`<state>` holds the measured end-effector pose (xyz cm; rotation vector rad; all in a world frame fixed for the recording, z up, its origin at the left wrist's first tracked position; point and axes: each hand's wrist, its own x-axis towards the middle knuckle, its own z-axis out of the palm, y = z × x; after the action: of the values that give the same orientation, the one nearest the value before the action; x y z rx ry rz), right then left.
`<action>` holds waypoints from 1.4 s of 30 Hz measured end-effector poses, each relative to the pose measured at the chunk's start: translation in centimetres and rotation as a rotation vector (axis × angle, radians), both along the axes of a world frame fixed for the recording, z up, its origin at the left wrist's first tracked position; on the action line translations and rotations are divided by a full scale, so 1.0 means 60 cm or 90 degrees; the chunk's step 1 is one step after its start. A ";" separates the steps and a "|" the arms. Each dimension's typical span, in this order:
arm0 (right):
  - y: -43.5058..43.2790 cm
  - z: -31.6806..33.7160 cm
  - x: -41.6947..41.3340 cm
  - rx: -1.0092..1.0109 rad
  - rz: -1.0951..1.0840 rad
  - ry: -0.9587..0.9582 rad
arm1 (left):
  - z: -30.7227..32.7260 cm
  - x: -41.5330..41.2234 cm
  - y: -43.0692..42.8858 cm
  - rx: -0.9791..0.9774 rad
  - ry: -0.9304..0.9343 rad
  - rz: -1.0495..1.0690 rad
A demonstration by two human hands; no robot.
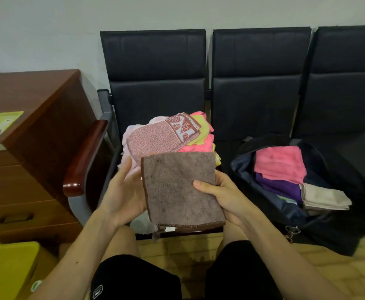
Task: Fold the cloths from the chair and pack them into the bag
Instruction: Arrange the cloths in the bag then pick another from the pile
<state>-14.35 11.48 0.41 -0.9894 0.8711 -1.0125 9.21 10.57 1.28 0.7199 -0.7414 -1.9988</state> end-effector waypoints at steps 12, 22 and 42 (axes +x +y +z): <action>0.004 -0.085 -0.054 0.162 0.041 0.090 | -0.085 -0.053 0.007 0.000 -0.355 -0.025; 0.018 -0.087 -0.104 0.106 0.041 0.056 | -0.075 -0.065 0.007 0.023 -0.252 -0.071; 0.081 -0.170 -0.257 0.249 -0.008 -0.169 | -0.142 -0.206 -0.028 0.025 -0.268 -0.147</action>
<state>-29.75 16.32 -9.77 -0.5069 0.8131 -0.9151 -3.13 8.91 -7.26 1.1425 -1.0739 -2.0953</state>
